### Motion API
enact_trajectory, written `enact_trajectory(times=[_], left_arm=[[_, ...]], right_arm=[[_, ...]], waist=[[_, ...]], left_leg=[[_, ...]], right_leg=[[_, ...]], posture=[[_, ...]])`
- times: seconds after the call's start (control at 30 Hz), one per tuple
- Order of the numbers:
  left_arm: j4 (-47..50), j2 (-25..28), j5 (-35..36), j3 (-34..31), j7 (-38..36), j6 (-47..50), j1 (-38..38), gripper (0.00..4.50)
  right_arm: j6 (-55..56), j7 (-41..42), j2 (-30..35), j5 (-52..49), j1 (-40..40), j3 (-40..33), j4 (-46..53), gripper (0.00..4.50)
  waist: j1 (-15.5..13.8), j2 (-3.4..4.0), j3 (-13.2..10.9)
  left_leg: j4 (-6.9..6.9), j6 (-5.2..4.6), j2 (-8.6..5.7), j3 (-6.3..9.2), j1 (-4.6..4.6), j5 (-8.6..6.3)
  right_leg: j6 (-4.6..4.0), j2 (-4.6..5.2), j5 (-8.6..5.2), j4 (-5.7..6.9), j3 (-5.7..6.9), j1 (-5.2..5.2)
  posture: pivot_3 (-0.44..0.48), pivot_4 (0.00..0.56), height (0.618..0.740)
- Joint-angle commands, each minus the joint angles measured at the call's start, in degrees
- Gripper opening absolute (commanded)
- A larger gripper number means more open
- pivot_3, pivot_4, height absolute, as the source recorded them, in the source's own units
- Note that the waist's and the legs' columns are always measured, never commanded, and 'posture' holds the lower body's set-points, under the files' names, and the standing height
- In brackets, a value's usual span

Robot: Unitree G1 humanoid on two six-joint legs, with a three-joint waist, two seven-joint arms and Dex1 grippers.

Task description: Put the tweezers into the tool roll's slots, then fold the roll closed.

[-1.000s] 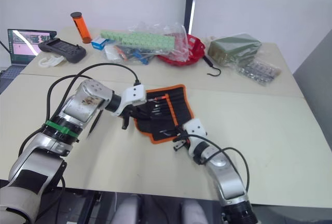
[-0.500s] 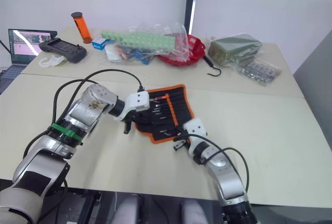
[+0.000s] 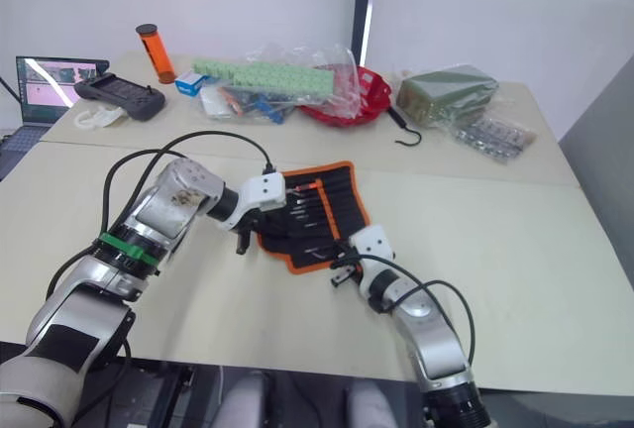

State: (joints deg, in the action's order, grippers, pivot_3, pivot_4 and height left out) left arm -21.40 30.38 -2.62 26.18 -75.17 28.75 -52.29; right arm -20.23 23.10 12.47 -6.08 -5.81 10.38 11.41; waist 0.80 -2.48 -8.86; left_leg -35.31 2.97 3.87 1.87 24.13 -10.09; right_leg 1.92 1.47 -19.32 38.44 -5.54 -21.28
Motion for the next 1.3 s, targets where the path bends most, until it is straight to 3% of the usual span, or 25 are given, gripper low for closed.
enact_trajectory(times=[0.03, 0.53, 1.07, 1.3], left_arm=[[-0.8, -0.9, -0.3, -1.1, 1.0, -0.4, -2.5, 0.04], [-4.8, -5.8, -0.1, -1.7, 4.1, -1.0, -4.2, 0.04], [-17.0, -15.1, -1.2, -2.4, 9.0, -7.4, -8.4, 0.04], [-19.4, -16.2, -2.0, -2.8, 9.6, -8.7, -9.4, 0.04]], right_arm=[[-2.2, -0.5, 0.4, 0.2, 1.1, -0.4, -2.1, 0.0], [-2.3, -0.2, 0.3, 0.3, 0.9, 0.1, -2.2, 0.0], [-2.3, -0.6, 0.1, 0.7, 1.7, 0.9, -2.0, 0.0], [-2.5, -0.7, 0.0, 0.6, 1.6, 1.0, -2.1, 0.0]], waist=[[0.0, 0.0, 0.0], [0.0, 0.01, 0.0], [-0.1, 0.02, 0.0], [-0.1, 0.02, 0.0]], left_leg=[[-0.01, 0.0, 0.0, 0.02, 0.0, 0.0], [-0.16, 0.0, -0.02, 0.09, 0.02, 0.0], [-0.59, -0.01, -0.09, 0.18, 0.08, 0.0], [-0.62, -0.01, -0.15, 0.24, 0.1, 0.0]], right_leg=[[0.0, -0.01, 0.0, 0.02, 0.0, 0.0], [0.0, -0.04, 0.0, 0.18, -0.01, 0.0], [0.07, -0.05, -0.04, 0.48, -0.01, 0.04], [0.08, -0.05, -0.05, 0.49, -0.02, 0.08]], posture=[[0.0, 0.15, 0.738], [0.0, 0.15, 0.738], [0.0, 0.15, 0.738], [0.0, 0.15, 0.738]])
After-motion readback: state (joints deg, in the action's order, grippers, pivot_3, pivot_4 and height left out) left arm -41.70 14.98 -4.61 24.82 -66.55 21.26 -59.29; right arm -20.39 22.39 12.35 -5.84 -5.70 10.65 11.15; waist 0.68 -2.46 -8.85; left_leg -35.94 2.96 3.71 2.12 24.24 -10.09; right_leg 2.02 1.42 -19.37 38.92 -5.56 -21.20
